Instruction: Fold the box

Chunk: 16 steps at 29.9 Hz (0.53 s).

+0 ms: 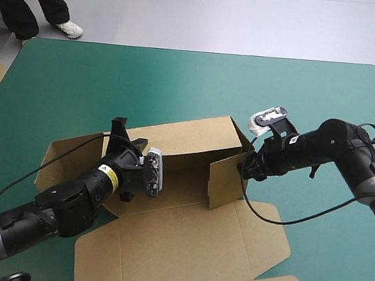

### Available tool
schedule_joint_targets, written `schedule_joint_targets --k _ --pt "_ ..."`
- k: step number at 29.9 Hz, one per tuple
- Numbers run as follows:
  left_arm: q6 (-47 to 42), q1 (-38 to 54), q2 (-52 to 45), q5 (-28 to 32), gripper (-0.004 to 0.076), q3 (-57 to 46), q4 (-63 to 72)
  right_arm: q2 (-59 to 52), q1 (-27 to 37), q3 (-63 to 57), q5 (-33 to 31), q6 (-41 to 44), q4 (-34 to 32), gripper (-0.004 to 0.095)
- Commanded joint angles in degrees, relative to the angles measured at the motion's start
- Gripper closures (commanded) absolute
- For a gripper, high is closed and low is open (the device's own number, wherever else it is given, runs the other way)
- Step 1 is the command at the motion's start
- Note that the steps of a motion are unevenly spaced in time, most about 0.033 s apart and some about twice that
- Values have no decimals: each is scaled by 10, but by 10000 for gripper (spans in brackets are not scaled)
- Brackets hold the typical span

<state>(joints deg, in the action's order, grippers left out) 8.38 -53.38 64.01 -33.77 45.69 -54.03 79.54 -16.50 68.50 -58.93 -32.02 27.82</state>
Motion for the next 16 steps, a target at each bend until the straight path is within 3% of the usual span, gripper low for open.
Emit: schedule_joint_targets --k 1,7,16 --pt "-9 -4 3 -10 734 2 63 -10 -2 13 27 -6 19 351" --pt "-9 -4 3 -11 734 2 65 4 -8 13 23 -27 61 315" --pt "-9 -4 3 -9 734 2 65 7 -45 13 27 -35 50 313"
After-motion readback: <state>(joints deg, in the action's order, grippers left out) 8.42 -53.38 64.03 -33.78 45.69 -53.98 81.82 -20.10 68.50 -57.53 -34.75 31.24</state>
